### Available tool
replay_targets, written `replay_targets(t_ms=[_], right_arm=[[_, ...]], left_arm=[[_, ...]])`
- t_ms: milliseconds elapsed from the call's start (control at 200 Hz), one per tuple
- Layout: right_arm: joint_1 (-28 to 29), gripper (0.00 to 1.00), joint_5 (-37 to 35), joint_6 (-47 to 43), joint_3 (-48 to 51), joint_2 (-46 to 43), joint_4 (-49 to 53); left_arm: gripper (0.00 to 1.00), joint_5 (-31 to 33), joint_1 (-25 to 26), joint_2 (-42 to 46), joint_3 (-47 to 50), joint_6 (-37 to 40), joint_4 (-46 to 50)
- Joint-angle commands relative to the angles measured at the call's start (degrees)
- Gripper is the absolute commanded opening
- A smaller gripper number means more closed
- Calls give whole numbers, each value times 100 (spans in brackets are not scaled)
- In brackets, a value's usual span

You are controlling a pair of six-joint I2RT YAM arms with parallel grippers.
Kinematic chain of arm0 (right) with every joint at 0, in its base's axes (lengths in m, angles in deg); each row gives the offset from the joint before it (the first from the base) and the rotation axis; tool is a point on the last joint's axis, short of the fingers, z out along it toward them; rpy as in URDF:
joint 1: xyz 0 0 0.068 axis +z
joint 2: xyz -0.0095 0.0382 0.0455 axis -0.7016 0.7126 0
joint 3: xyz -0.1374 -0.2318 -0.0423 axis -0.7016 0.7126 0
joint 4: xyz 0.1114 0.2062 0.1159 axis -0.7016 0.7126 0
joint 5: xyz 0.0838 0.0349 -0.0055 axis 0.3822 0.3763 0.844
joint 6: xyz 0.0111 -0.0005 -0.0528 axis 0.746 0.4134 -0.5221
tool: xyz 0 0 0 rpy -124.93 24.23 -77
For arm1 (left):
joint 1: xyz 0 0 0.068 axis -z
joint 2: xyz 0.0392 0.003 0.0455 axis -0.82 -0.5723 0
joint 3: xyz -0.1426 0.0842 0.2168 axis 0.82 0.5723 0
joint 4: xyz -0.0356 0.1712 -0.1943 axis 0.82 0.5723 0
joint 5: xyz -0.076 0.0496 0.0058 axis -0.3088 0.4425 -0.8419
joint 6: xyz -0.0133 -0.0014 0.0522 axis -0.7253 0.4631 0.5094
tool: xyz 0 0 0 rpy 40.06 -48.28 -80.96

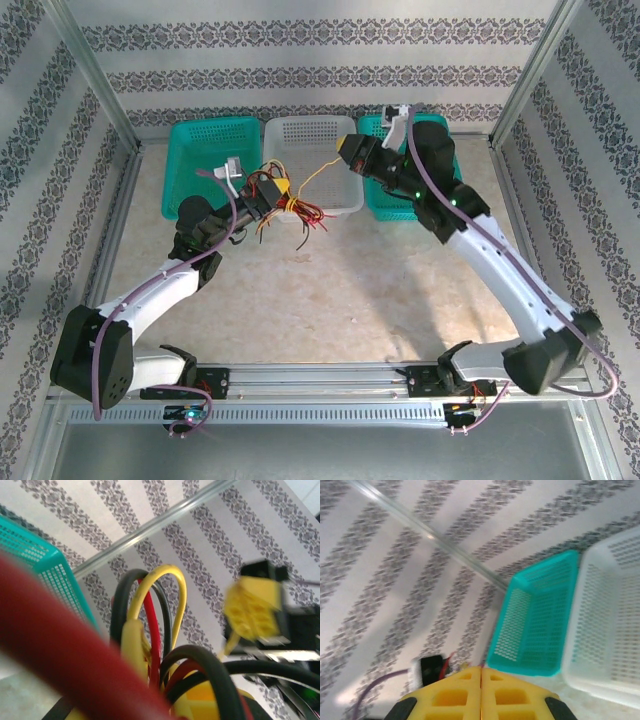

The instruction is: Untangle the cables

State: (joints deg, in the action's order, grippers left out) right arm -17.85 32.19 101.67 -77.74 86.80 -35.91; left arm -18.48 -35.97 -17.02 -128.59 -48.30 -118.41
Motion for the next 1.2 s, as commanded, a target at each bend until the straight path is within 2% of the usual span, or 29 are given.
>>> replay_targets(t_ms=[0,195,355,585,720,909,1039,1194], right_arm=[[-542,0,291,-239,-144,343,4],[-776,0,678,200,510,827,-798],[-679,0,703,820,1610,785,-1931],[26,0,348,979,2773,651,-2359],[720,0,-75,1255,3392,558,-2867],[1779,0,-676,1329,3807,358,-3245],[2267,0,-1034,1224,3906,-156,-3054],[2434,0,-1461,875,3740,-1105,-2281]], left_arm=[[0,-799,-44,-7,-126,-306,-519],[0,-965,-43,-181,-519,-1609,-1985],[0,-765,-49,48,-614,-1588,-1813],[0,-355,-83,-440,-890,-1941,-2506],[0,72,-135,-834,-1063,-1961,-2875],[0,814,-141,-1210,-1259,-1349,-2688],[0,1399,-174,-881,-1137,-167,-1466],[0,1903,-176,-482,-996,794,-180]])
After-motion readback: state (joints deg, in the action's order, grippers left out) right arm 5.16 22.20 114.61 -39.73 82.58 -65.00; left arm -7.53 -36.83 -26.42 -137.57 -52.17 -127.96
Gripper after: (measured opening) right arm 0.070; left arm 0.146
